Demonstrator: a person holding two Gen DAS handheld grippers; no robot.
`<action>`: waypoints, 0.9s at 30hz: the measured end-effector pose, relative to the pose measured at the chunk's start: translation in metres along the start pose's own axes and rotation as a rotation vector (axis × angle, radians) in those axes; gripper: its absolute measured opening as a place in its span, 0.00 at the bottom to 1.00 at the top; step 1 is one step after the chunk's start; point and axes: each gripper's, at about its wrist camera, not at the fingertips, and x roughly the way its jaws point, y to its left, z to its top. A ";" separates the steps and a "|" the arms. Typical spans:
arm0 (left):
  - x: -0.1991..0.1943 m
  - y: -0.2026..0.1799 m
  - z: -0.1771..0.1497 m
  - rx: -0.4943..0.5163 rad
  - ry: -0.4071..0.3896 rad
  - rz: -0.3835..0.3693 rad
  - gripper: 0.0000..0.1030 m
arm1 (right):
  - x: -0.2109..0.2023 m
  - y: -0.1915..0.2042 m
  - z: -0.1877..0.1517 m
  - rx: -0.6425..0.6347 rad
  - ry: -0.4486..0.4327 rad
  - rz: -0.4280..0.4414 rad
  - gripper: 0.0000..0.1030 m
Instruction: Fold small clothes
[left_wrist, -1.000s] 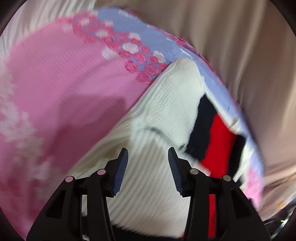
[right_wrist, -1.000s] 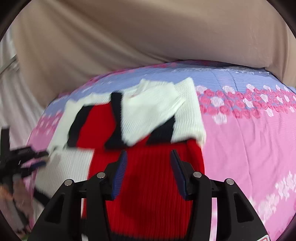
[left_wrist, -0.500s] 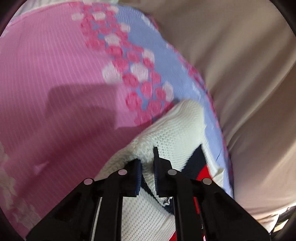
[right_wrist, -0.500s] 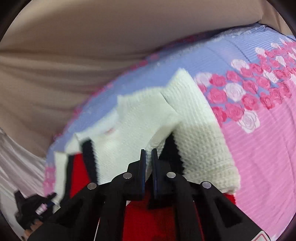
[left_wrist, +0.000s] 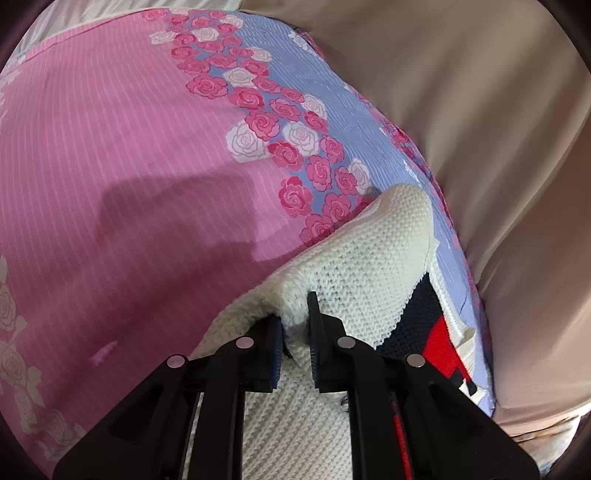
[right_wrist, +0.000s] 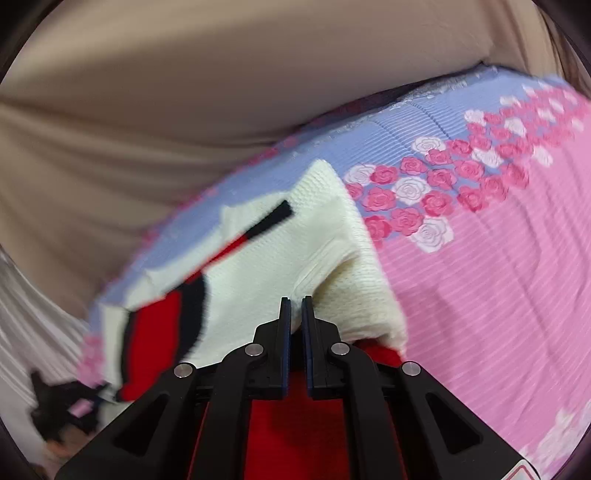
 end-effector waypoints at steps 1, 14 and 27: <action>0.001 0.002 0.000 0.012 -0.002 0.003 0.12 | 0.003 -0.007 -0.003 0.015 0.020 0.005 0.00; -0.097 0.061 -0.064 0.291 0.044 0.081 0.38 | -0.135 -0.046 -0.116 -0.089 0.077 -0.010 0.33; -0.158 0.131 -0.160 0.257 0.187 0.087 0.64 | -0.184 -0.077 -0.223 -0.013 0.223 0.085 0.58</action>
